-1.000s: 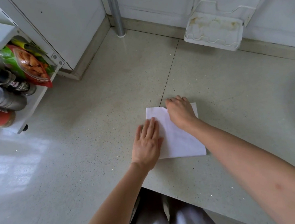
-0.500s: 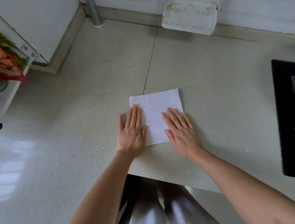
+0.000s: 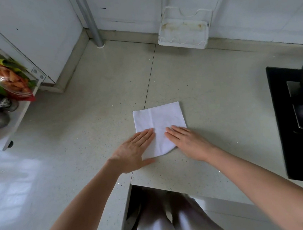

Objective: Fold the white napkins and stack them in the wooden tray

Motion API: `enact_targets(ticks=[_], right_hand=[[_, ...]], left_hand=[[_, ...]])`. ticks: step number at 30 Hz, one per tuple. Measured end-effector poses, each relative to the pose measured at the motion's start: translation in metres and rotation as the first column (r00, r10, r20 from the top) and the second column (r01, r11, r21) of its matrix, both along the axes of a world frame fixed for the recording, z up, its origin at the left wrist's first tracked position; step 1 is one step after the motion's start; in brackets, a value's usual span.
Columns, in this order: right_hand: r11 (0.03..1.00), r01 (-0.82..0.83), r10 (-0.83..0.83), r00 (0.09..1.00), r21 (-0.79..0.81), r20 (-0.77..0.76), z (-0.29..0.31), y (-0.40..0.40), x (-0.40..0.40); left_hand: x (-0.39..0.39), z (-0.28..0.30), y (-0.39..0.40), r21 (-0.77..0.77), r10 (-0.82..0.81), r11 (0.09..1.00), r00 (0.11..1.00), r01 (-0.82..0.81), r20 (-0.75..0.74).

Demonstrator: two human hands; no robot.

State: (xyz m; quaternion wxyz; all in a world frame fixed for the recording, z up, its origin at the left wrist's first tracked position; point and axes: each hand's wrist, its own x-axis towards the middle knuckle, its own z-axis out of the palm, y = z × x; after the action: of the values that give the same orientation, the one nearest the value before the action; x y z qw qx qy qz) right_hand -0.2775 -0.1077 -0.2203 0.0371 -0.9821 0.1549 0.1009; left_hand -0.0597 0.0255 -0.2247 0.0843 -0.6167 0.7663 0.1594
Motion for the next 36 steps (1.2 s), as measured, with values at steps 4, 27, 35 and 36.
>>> enact_targets(ticks=[4, 27, 35, 36], right_hand=[[0.997, 0.077, -0.077, 0.984, 0.005, 0.159, -0.002, 0.003, 0.002], [0.65, 0.677, -0.716, 0.698, 0.345, -0.018, 0.015, -0.05, 0.042], [0.707, 0.685, -0.685, 0.725, 0.178, -0.069, 0.014, -0.056, 0.057], [0.706, 0.685, -0.685, 0.725, 0.177, -0.071, 0.013, -0.055, 0.058]], left_hand=[[-0.002, 0.003, 0.004, -0.016, 0.061, 0.998, 0.992, -0.063, -0.11], [-0.01, 0.011, -0.051, -0.047, 0.812, 0.502, 0.489, -0.864, -0.317], [-0.012, 0.011, -0.06, -0.013, 0.863, 0.462, 0.452, -0.887, -0.225], [-0.012, 0.011, -0.06, -0.006, 0.861, 0.462, 0.45, -0.887, -0.238]])
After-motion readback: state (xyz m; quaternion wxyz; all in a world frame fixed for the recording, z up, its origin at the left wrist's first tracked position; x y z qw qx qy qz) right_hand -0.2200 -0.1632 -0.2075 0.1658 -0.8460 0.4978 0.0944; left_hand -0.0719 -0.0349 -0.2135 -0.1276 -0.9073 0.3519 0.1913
